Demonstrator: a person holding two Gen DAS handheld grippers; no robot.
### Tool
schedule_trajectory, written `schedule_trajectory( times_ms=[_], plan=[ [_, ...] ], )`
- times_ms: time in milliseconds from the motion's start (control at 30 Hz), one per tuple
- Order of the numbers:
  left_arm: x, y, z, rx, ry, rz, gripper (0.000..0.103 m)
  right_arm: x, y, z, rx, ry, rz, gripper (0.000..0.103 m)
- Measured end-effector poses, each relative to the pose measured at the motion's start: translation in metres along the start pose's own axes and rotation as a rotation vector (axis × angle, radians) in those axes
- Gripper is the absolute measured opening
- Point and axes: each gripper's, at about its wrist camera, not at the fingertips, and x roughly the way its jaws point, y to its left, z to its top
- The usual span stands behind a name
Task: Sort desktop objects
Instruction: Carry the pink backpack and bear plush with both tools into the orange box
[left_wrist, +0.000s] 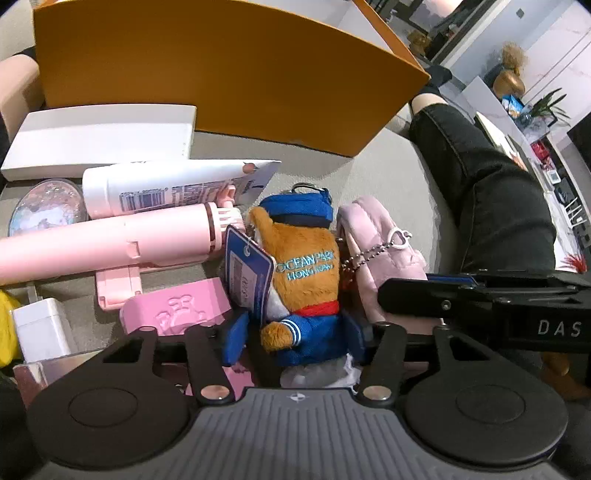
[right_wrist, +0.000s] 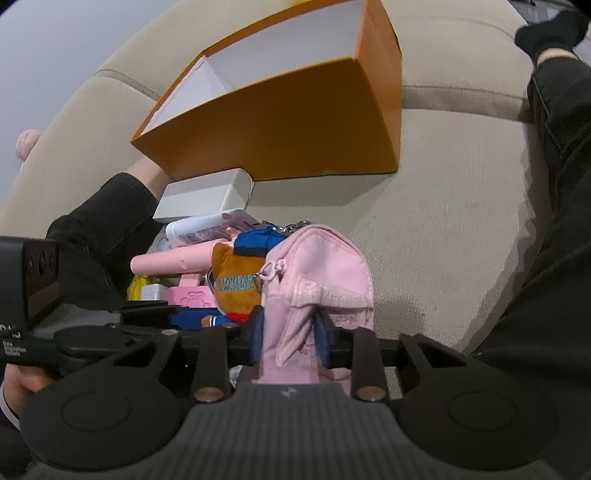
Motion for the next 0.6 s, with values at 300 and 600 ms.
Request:
schedule_trajectory(
  times_ms=[300, 600],
  plan=[
    [-0.01, -0.003, 0.002, 0.002, -0.04, -0.02, 0.043, -0.008, -0.002, 0.001, 0.001, -0.017, 0.001, 0.023],
    [-0.041, -0.009, 0.008, 0.015, -0.145, -0.014, 0.041, -0.029, 0.015, 0.011, -0.026, -0.076, 0.046, 0.023]
  ],
)
